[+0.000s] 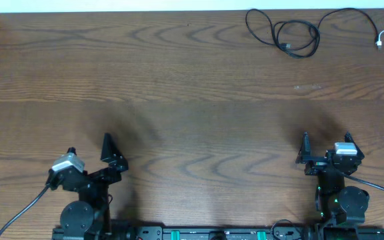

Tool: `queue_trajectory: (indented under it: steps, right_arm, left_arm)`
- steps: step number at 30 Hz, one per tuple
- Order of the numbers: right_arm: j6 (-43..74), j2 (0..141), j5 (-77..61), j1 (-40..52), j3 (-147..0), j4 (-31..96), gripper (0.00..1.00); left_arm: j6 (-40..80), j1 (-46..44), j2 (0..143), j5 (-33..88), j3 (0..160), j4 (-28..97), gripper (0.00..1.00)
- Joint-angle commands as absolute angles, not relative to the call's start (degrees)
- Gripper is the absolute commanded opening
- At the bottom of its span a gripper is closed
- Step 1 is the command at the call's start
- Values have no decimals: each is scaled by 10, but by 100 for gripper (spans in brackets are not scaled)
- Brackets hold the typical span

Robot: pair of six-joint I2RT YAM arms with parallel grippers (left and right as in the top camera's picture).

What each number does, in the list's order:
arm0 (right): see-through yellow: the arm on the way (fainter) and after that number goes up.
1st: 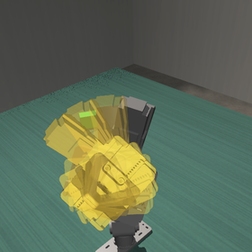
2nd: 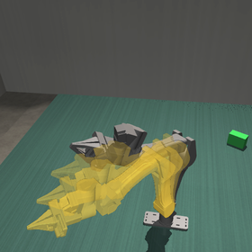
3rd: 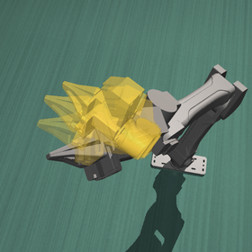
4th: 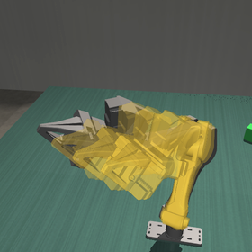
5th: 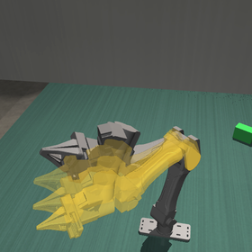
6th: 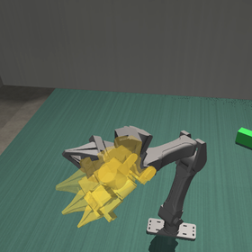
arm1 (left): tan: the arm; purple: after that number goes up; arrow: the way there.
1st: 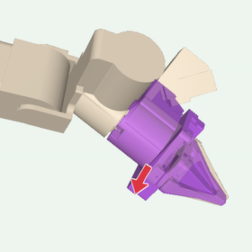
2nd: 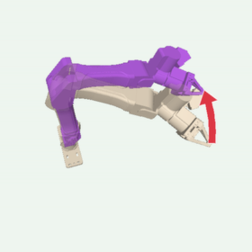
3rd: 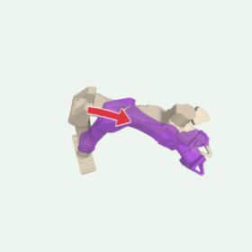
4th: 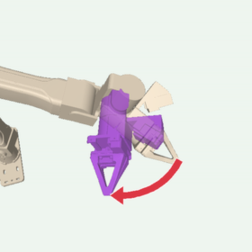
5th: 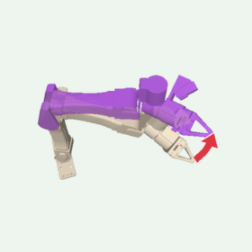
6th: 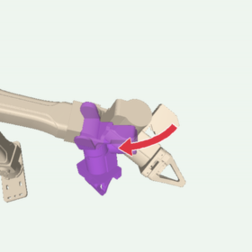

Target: Untangle cables

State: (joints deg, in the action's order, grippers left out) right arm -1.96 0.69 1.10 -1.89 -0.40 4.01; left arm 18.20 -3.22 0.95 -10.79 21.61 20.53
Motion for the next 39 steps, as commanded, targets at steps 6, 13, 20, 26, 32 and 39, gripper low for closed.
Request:
queue_trajectory:
  steps: [6,13,20,26,32,39]
  right_arm:
    - [-24,3,16,-14,-3,42,99]
    - [-24,3,16,-14,-3,42,99]
    - [-24,3,16,-14,-3,42,99]
    - [-24,3,16,-14,-3,42,99]
    - [-24,3,16,-14,-3,42,99]
    - [-24,3,16,-14,-3,42,99]
  left_arm:
    - [147,-29,1,-83,148,114,98]
    - [135,-29,1,-83,64,21,98]
    - [94,-29,1,-75,17,-43,98]
    - [4,-29,1,2,2,-42,98]
    - [-23,-29,1,10,2,46,98]
    - [-19,-30,1,6,2,43,98]
